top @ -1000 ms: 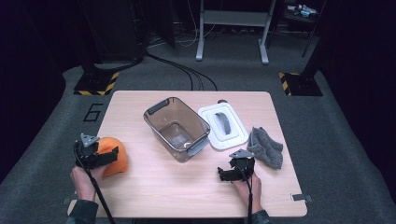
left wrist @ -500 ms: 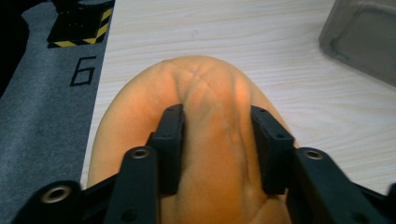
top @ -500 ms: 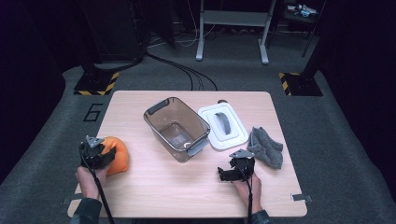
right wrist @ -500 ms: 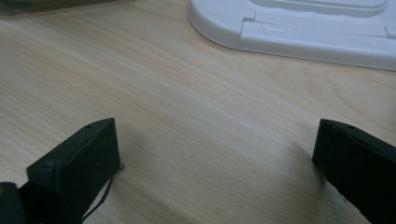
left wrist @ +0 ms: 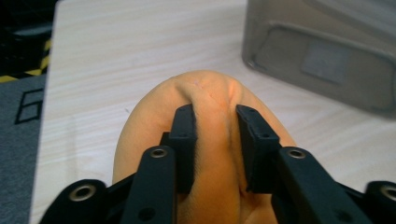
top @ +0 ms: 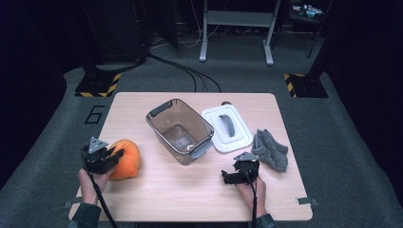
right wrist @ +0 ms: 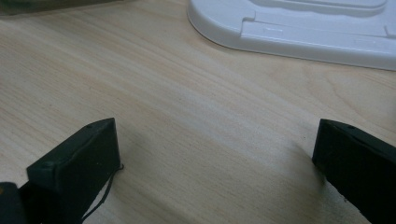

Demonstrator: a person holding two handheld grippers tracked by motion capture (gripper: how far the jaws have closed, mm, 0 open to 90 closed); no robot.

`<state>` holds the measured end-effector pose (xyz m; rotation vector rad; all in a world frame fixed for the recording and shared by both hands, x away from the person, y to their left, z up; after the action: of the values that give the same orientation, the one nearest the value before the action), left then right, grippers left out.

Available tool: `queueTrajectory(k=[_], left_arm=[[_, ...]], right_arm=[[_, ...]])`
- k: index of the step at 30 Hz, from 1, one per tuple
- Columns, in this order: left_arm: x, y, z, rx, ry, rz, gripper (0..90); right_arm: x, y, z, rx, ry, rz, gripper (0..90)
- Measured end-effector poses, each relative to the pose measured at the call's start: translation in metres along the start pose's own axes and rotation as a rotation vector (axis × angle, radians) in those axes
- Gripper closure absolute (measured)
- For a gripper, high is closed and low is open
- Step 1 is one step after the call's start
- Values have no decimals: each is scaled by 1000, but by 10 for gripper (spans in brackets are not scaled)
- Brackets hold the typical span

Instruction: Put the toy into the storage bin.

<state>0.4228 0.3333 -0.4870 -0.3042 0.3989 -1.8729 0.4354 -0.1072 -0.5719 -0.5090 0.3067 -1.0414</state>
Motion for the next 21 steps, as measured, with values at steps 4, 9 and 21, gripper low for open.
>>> queueTrajectory(k=[4, 9, 21], left_arm=[[4, 0, -1, 0, -5, 41, 505], [3, 0, 10, 0, -51, 125, 339], [10, 18, -6, -122, -34, 124, 581]], right_arm=[[0, 0, 0, 0, 0, -1, 0], [0, 0, 0, 0, 0, 0, 0], [0, 0, 0, 0, 0, 0, 0]])
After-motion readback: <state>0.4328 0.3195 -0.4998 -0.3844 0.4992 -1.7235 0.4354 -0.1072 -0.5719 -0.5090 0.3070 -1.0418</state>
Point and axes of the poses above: each handheld gripper's, and its own axes: y roughly forward along the jaws, z roughly out of its top, x roughly to its right, the point moved 6 cm from there along y, roughly forward along the jaws, and after that the axes turned 12 degrees about x, right-handed, at the moved point
